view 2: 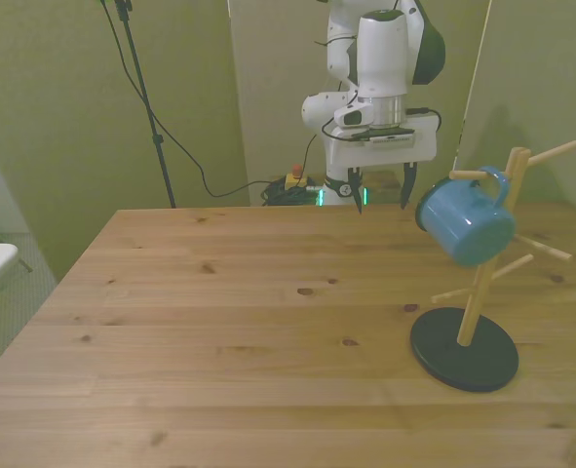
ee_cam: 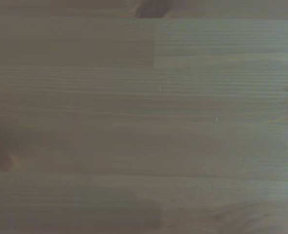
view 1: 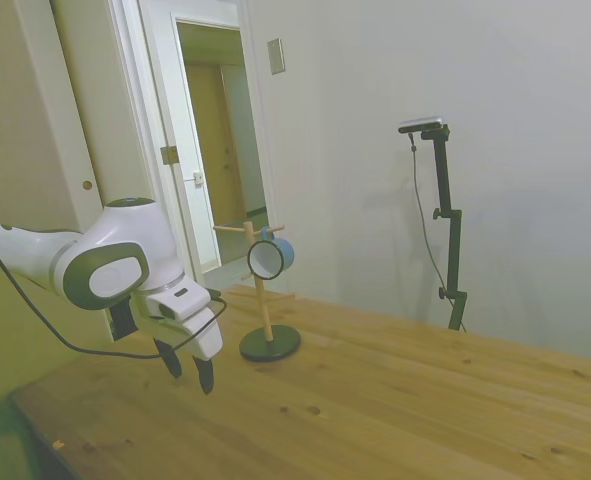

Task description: Unload the mug

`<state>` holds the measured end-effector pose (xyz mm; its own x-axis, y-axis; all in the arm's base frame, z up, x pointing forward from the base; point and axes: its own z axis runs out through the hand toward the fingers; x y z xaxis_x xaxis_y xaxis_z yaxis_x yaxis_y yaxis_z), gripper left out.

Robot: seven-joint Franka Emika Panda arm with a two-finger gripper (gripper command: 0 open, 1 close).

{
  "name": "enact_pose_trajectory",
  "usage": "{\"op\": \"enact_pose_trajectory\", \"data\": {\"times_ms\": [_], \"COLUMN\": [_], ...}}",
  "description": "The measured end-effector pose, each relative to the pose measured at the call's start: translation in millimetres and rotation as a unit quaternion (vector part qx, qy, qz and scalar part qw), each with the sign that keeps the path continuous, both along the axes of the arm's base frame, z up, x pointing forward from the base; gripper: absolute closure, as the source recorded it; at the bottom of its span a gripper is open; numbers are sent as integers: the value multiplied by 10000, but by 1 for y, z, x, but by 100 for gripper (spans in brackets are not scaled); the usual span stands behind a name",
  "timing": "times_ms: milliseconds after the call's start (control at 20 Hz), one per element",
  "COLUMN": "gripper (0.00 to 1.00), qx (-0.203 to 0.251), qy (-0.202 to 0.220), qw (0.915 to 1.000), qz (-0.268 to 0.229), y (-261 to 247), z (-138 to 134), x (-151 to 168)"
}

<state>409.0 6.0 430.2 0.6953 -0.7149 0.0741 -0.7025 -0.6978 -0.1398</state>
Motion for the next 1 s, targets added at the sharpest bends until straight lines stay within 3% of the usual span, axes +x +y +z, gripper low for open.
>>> {"op": "enact_pose_trajectory", "data": {"times_ms": [400, 700, 1000], "gripper": [0, 0, 0], "qx": [-71, -139, -207], "qy": [-159, -1032, -2197], "qw": [9998, 9946, 9753], "qz": [-2, 10, -92], "y": [-5, -9, -21], "z": [-4, -3, 13], "x": [14, 32, 30]}}
